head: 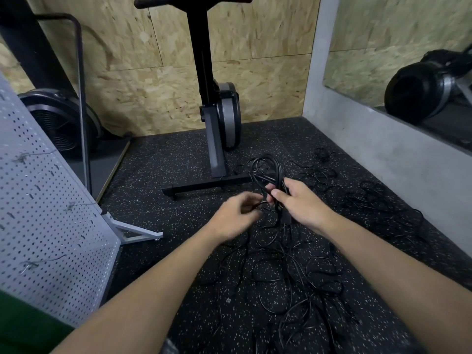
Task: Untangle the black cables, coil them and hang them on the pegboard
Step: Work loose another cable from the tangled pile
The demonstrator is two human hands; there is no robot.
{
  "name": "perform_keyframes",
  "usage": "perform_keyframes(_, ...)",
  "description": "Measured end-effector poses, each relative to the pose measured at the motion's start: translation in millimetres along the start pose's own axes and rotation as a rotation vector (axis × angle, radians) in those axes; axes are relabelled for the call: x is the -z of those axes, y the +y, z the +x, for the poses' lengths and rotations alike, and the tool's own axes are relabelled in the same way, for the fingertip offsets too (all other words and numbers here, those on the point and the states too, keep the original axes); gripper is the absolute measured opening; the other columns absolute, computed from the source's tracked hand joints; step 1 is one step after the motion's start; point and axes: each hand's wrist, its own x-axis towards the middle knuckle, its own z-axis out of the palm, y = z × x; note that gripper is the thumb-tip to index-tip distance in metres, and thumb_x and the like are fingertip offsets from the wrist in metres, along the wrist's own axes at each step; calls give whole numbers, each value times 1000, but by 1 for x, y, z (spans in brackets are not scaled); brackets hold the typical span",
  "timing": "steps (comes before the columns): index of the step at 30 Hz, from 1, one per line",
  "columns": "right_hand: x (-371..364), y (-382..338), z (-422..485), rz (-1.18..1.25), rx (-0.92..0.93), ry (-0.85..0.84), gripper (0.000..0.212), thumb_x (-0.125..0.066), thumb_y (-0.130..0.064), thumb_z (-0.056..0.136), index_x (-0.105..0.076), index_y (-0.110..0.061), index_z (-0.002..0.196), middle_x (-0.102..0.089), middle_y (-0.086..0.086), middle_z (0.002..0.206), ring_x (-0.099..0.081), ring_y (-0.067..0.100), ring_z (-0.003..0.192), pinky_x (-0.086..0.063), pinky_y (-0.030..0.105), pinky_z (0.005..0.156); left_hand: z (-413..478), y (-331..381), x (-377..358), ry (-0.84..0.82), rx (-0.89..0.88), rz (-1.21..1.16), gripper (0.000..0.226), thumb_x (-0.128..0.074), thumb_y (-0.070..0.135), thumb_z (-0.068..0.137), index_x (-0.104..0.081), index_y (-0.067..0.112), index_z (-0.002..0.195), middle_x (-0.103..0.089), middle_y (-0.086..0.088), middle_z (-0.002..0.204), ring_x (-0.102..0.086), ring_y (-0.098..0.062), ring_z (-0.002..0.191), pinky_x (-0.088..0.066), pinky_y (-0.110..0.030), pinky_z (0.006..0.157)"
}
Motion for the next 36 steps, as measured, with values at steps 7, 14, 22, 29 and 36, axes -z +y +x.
perform_keyframes(7,18,-8,5,197,-5,7,18,-47,-9,110,-64,-13,115,-69,2,93,-66,13,90,-53,33,96,11,-27,2,239,50,257,18,-61,6,103,-78,8,110,-74,-4,76,-66,-11,64,-59,-26,66)
perform_keyframes(14,41,-15,7,167,0,61,18,-48,-8,108,-64,-11,114,-67,5,92,-66,15,89,-53,33,92,12,-83,12,35,493,601,25,-72,11,97,-70,9,121,-65,-10,118,-68,-23,96,-59,-35,90)
perform_keyframes(22,44,-3,10,200,7,119,18,-46,-7,109,-64,-12,112,-66,5,90,-64,16,86,-53,36,91,2,-93,15,-155,510,636,24,-68,17,101,-71,12,124,-70,-14,119,-74,-26,96,-62,-39,91)
perform_keyframes(29,29,-15,9,446,9,131,17,-45,-7,110,-62,-9,112,-64,5,90,-61,15,83,-56,34,87,4,-25,-19,-161,50,263,49,-77,32,93,-61,32,140,-70,7,131,-65,-10,120,-53,-38,108)
perform_keyframes(36,31,-10,10,349,51,208,20,-45,-7,110,-63,-15,106,-65,3,91,-62,12,83,-55,32,87,7,0,-35,-148,61,-155,22,-65,-3,96,-77,9,110,-78,-10,109,-71,-14,94,-58,-28,83)
